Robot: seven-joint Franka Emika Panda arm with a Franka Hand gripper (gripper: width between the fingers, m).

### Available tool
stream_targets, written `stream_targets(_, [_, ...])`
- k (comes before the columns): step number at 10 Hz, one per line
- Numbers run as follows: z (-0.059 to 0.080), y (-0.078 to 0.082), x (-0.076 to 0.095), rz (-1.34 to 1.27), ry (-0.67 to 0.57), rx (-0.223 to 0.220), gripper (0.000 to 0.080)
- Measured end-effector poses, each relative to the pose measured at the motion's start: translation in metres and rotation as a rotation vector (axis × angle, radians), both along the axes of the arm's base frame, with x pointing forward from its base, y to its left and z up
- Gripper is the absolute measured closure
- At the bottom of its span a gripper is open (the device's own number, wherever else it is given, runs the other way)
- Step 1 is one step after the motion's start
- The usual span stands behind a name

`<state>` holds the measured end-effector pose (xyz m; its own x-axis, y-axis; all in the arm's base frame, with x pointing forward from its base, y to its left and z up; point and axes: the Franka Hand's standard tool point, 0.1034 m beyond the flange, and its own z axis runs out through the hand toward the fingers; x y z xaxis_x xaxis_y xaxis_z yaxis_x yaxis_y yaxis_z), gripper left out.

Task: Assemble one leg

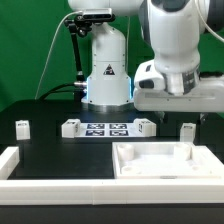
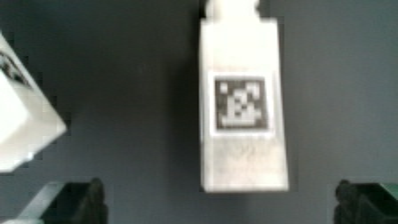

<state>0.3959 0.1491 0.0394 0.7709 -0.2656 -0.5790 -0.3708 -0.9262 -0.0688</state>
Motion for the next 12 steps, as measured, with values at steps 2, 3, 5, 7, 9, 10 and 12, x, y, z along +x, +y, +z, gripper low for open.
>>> stream_targets(2, [0.001, 0.007, -0.009, 0.022, 0.229, 0.097, 0.0151])
stream_targets(3, [-0.003, 0.009, -0.009, 0.026, 0.279, 0.117, 0.0151])
stream_targets(5, [-0.009, 0.016, -0.011, 0.035, 0.295, 0.117, 0.0151])
stream_targets(7, [-0.018, 0.023, -0.021, 0.048, 0.282, 0.104, 0.0151])
stream_targets(9, [-0.024, 0.025, -0.031, 0.057, 0.294, 0.098, 0.0151])
stream_targets(10, [-0.027, 0.025, -0.034, 0.056, 0.301, 0.097, 0.0151])
stream_targets(12, [-0.031, 0.024, -0.037, 0.053, 0.302, 0.093, 0.0151])
